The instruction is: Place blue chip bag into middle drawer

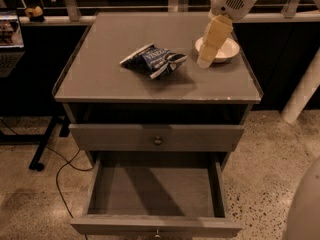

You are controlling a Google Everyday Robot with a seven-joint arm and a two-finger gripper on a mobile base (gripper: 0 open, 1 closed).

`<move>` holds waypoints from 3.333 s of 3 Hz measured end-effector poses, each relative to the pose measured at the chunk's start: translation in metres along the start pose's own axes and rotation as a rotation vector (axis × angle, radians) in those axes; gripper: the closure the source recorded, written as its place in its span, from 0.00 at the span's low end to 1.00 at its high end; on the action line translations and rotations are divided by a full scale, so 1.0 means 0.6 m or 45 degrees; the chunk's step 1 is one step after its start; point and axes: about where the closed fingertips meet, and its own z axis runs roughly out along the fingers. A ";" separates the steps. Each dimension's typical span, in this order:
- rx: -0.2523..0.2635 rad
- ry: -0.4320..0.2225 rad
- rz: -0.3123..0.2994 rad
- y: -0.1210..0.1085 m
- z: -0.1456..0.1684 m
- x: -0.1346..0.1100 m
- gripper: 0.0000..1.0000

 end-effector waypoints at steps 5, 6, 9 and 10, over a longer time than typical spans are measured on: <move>-0.103 -0.376 0.226 -0.050 0.067 -0.060 0.00; -0.096 -0.342 0.201 -0.069 0.086 -0.082 0.00; -0.151 -0.260 0.256 -0.082 0.153 -0.063 0.00; -0.198 -0.234 0.272 -0.070 0.181 -0.038 0.00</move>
Offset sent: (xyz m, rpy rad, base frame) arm 0.0062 -0.0069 -0.0235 0.3003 0.0387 -0.1561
